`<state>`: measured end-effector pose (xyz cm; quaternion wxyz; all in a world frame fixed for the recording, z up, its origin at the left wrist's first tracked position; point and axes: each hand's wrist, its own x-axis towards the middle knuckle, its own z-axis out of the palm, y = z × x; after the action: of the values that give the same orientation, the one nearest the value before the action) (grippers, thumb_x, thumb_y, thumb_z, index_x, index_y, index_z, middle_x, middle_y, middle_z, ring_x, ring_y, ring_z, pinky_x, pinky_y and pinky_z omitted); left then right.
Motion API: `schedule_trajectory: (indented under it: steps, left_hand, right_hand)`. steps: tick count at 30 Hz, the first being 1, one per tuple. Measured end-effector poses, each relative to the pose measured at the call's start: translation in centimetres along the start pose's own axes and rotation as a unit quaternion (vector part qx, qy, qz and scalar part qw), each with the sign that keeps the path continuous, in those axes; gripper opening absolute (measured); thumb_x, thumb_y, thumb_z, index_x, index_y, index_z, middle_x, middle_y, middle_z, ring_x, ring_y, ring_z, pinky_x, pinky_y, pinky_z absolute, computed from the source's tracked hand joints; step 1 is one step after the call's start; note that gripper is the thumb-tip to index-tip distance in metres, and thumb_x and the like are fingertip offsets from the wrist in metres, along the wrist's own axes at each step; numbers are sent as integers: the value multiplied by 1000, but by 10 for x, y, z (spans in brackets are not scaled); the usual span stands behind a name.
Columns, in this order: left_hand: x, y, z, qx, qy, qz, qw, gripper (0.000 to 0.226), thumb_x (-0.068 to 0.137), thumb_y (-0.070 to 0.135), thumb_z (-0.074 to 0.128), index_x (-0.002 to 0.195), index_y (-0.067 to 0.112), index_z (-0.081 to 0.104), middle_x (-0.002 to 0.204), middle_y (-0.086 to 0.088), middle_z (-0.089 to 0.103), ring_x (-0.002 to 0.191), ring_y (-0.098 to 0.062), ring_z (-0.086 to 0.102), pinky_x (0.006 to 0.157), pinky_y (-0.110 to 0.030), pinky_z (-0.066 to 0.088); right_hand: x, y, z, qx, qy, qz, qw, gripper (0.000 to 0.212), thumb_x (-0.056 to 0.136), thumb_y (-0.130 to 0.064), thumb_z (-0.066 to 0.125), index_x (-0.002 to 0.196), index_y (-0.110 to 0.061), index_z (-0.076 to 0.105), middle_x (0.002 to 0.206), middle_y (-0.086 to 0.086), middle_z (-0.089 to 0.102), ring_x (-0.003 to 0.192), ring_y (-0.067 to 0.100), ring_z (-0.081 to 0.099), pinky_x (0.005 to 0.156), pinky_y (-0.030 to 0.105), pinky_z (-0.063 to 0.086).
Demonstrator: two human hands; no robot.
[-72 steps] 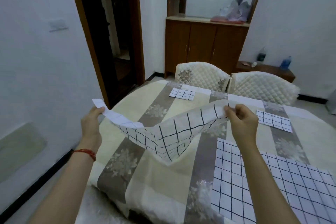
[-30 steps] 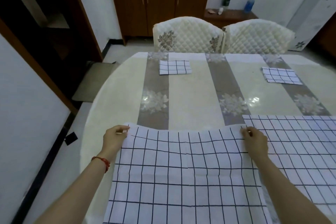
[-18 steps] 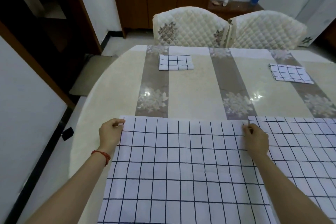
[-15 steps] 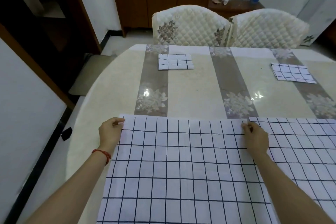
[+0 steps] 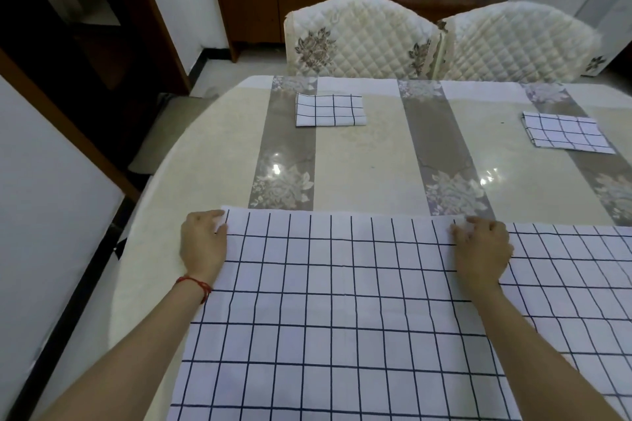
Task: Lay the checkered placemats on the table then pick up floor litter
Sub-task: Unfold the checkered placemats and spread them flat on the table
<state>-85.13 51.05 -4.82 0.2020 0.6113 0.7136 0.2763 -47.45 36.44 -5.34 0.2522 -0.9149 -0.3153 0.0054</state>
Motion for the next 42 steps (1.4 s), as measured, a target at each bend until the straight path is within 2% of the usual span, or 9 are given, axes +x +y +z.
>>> schedule_trajectory:
  steps: [4,7,10,14,27,30,33,36,42]
  left_hand:
    - [-30,21,8,91,7,105,990,32,84,19,59,116,14,59,132,-13,51,119,-37,43,95,-48,35]
    - [-65,41,35,144,-94,227,959,44,87,41,39,121,18,56,137,-11,50,129,-37,42,103,-54,33]
    - [-93,41,59,217,-173,258,925,62,86,57,19,138,26,35,151,-6,28,140,-33,24,113,-52,11]
    - [-104,25,68,276,-169,252,912,67,89,61,5,139,26,32,148,-7,36,137,-32,32,108,-49,10]
    - [-115,27,64,263,-166,243,919,69,88,62,4,140,26,30,149,-8,34,138,-30,29,110,-46,-4]
    - [-115,26,65,266,-160,247,918,68,88,62,4,140,26,29,149,-8,34,138,-29,26,110,-46,-4]
    - [-115,23,68,271,-149,257,916,67,88,63,5,141,27,25,150,-7,30,139,-27,16,111,-47,-3]
    - [-114,22,68,271,-142,258,916,67,88,62,7,141,26,27,150,-8,32,137,-27,14,109,-50,6]
    - [-115,24,66,269,-156,257,915,69,88,61,3,140,24,30,147,-9,36,136,-33,32,107,-51,10]
  right_hand:
    - [-25,-36,-2,58,48,-68,995,36,89,-29,54,116,-5,57,126,22,49,118,39,44,100,50,33]
    - [-62,-71,16,32,-51,-170,984,57,89,-49,28,127,-14,51,141,12,43,133,30,34,112,46,20]
    - [-99,-79,37,-41,-181,-214,959,84,78,-69,-10,145,-27,18,158,-1,9,146,18,0,115,38,-9]
    - [-113,-67,48,-92,-218,-212,948,71,73,-66,-22,138,-37,-16,156,-9,-13,139,7,-22,108,31,-27]
    - [-119,-65,41,-101,-211,-215,948,69,81,-64,-13,143,-33,-7,158,-6,-4,139,7,-18,106,31,-27]
    - [-130,-80,39,-106,-220,-289,926,63,92,-55,0,144,-25,22,154,-1,21,142,15,9,112,38,-7]
    - [-134,-76,44,-95,-232,-360,899,65,90,-58,-3,145,-29,17,152,-9,4,145,17,8,113,33,-10]
    - [-107,-47,35,-80,-229,-248,938,63,84,-64,-6,141,-37,-8,151,-16,-14,140,5,-16,114,33,-15]
    - [-96,-16,6,-83,-146,-60,984,62,92,-51,10,147,-21,12,158,4,8,146,20,0,118,45,-5]
